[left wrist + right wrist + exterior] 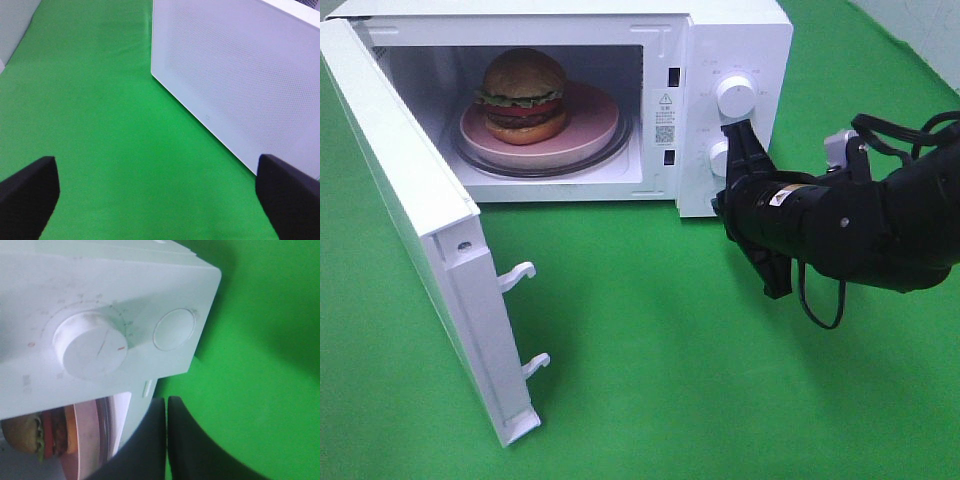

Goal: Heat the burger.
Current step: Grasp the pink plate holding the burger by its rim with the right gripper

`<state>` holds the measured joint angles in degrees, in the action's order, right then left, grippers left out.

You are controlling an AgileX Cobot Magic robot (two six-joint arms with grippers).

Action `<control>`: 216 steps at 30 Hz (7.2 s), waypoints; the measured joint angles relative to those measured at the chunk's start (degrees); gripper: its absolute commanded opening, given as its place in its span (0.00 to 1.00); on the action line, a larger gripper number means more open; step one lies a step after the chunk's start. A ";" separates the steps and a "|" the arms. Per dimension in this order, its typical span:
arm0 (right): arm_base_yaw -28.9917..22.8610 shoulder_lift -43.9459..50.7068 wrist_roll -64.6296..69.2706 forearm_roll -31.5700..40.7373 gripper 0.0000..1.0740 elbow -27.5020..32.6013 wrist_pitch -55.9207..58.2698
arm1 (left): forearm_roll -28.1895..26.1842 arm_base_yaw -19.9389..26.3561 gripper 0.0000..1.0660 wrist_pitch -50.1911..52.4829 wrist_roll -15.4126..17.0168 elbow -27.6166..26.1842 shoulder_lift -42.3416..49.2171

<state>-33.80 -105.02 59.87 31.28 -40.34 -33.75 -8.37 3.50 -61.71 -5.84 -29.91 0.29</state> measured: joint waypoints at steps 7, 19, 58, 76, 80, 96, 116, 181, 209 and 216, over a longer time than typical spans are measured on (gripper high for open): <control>0.00 4.70 -4.58 -8.88 0.03 0.69 7.73 | 0.00 0.00 0.96 0.00 0.00 0.00 0.00; 0.00 11.34 -12.55 -25.15 0.03 0.74 23.72 | 0.00 0.00 0.96 0.00 0.00 0.00 0.00; 0.00 14.73 -107.72 -29.68 0.12 -11.97 69.73 | 0.00 0.00 0.96 0.00 0.00 0.00 0.00; 0.00 15.13 -123.64 -42.06 0.78 -12.20 62.17 | 0.00 0.00 0.96 0.00 0.00 0.00 0.00; 0.00 15.13 -123.70 -42.57 0.84 -12.20 59.99 | 0.00 0.00 0.96 0.00 0.00 0.00 0.00; -4.30 12.20 -116.88 -52.65 0.81 -17.93 52.60 | 0.00 0.00 0.96 0.00 0.00 0.00 0.00; -4.30 -1.43 -116.60 -53.06 0.77 -30.42 49.27 | 0.00 0.00 0.96 0.00 0.00 0.00 0.00; -4.81 -33.86 -116.37 -40.45 0.71 -70.36 54.32 | 0.00 0.00 0.96 0.00 0.00 0.00 0.00; -4.13 -34.32 -116.37 -39.02 0.00 -70.82 55.52 | 0.00 0.00 0.96 0.00 0.00 0.00 0.00; -4.13 -34.26 -118.77 -37.93 0.00 -70.82 57.52 | 0.00 0.00 0.96 0.00 0.00 0.00 0.00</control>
<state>-37.93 -139.29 -58.90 -6.65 -111.15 23.78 -8.37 3.50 -61.71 -5.84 -29.91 0.29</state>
